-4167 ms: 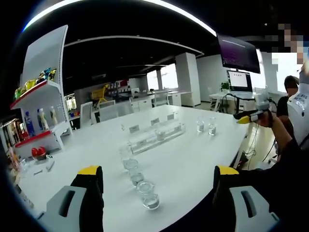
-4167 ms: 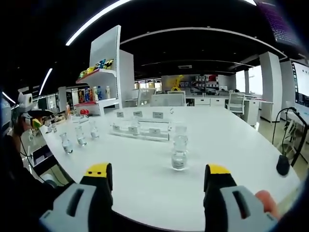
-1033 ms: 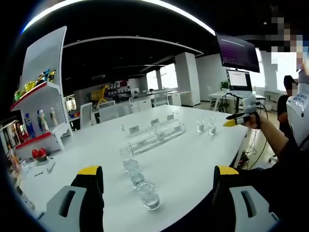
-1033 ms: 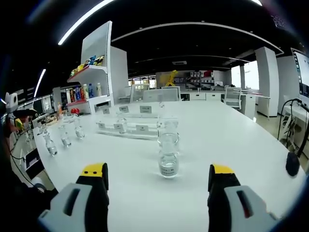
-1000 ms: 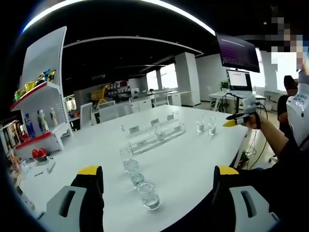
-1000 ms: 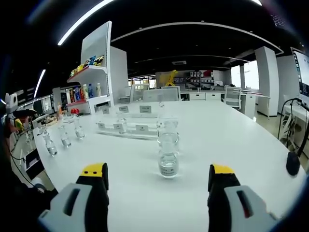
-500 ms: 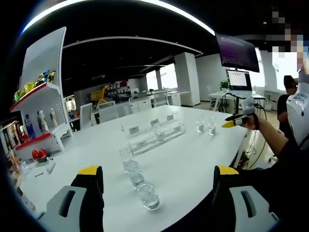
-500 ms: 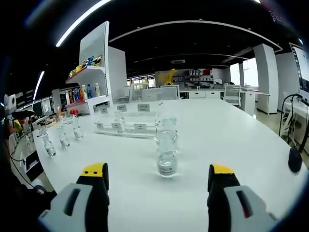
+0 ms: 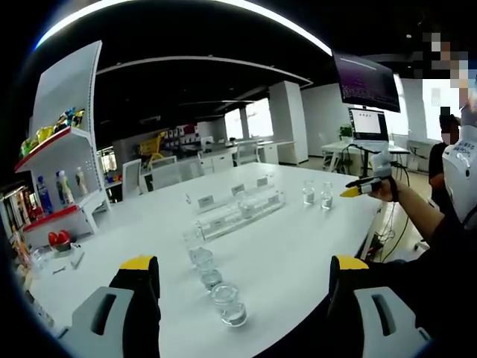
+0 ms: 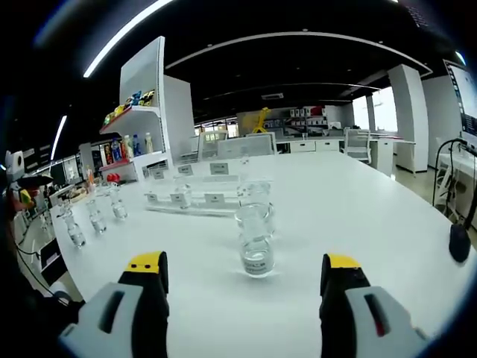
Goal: Identify the label on the chemical reagent bottle, grasp the chemical reagent bottle, and place it in the designated position on the reagent rack
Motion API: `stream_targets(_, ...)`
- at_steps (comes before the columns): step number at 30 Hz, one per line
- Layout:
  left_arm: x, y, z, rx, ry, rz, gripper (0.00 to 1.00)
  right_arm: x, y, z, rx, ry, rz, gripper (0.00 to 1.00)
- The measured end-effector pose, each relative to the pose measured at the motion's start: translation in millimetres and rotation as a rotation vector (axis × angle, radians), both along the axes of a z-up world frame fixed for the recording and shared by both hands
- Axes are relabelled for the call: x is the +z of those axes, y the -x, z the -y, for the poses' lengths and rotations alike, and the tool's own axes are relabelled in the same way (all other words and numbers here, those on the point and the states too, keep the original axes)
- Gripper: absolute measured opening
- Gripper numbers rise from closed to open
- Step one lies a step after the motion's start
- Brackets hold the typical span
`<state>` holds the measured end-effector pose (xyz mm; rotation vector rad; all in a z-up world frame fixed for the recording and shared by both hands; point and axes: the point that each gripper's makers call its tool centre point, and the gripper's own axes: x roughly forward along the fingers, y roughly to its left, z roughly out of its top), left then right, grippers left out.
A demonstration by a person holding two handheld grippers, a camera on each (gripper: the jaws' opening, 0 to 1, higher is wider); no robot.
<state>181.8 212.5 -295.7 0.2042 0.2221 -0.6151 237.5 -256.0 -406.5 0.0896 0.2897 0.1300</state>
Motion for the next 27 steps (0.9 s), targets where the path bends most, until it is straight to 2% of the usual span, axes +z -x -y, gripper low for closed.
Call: stream_targets(27, -1.3, 0.6, 0.3, -0.002, -0.003, -0.003, 0.94, -1.3, -1.1, -1.2, 0.003, -0.010, 0.002, 0.79)
